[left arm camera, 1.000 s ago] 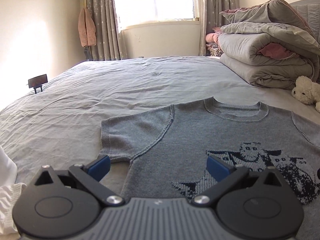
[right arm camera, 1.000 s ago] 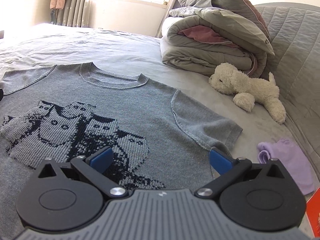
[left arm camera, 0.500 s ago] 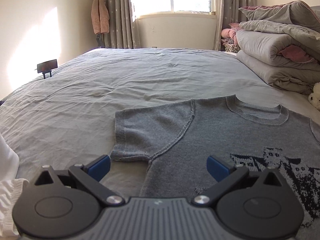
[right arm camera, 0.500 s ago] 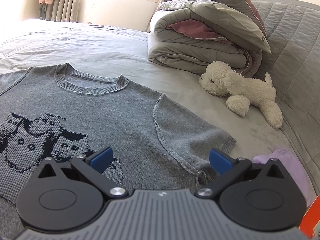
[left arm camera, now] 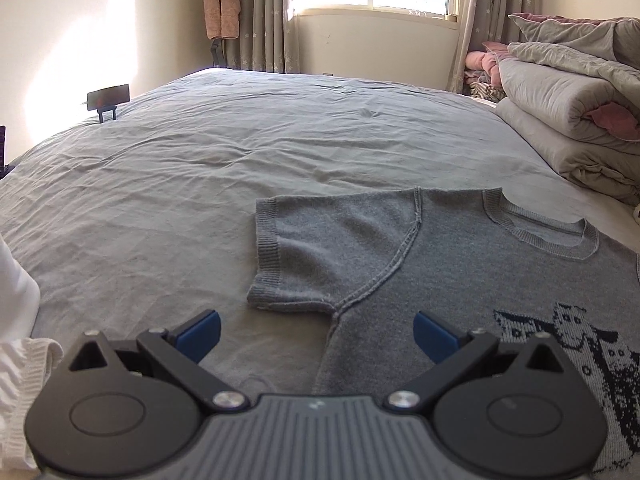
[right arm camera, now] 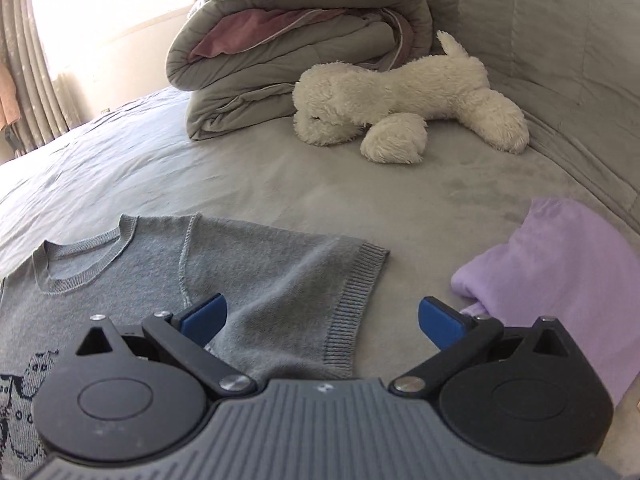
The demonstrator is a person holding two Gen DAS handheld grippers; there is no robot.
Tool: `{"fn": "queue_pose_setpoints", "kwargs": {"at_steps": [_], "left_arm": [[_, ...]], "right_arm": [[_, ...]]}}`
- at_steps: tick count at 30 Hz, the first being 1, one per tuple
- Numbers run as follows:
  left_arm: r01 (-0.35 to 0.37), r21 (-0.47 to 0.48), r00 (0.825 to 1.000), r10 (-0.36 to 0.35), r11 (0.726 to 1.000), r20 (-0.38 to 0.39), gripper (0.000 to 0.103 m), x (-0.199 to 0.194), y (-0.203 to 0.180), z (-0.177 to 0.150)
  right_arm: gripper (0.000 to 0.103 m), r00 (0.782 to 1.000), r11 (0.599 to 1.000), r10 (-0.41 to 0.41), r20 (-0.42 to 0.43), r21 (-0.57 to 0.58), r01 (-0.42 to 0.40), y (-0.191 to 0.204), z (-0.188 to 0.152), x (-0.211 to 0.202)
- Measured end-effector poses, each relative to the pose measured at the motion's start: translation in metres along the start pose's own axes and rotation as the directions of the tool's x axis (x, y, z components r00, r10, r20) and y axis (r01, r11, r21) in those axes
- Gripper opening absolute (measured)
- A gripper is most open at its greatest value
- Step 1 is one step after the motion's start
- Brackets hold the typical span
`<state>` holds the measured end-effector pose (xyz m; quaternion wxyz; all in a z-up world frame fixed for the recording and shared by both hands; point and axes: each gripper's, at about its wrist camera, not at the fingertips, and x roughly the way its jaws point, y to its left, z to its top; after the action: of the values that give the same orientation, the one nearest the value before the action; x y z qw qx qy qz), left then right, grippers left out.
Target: Fold clothes
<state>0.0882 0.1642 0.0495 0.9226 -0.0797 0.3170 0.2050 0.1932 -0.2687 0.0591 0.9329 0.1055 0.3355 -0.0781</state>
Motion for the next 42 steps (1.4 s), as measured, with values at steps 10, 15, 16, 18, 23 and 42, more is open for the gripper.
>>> {"fn": "queue_pose_setpoints", "kwargs": {"at_steps": [10,15,16,18,23,42], "left_arm": [[0.044,-0.067,0.997,-0.048,0.997,-0.061,0.103,0.006,0.011,0.003],[0.056,-0.043,0.996,-0.059,0.998,-0.066,0.103,0.007,0.008,0.001],[0.058,-0.040,0.996,-0.060,0.998,-0.068,0.103,0.007,0.008,0.001],[0.057,-0.035,0.996,-0.060,0.998,-0.068,0.103,0.007,0.008,0.000],[0.058,-0.030,0.996,-0.059,0.998,-0.068,0.103,0.007,0.007,-0.001],[0.064,-0.012,0.995,-0.065,0.998,-0.074,0.103,0.008,0.004,-0.004]], "right_arm": [[0.092,0.998,0.997,-0.006,-0.062,0.072,0.010,-0.021,-0.002,0.034],[0.068,0.998,0.999,0.038,-0.046,0.024,-0.037,-0.012,-0.003,0.035],[0.058,0.998,0.999,0.042,-0.043,0.026,-0.041,-0.011,-0.002,0.035],[0.039,0.998,0.998,0.050,-0.036,0.029,-0.049,-0.011,-0.001,0.034],[0.010,0.998,0.997,0.053,0.015,0.046,-0.054,-0.014,0.004,0.027],[0.048,1.000,1.000,0.009,-0.022,0.003,-0.008,-0.012,-0.005,0.037]]}}
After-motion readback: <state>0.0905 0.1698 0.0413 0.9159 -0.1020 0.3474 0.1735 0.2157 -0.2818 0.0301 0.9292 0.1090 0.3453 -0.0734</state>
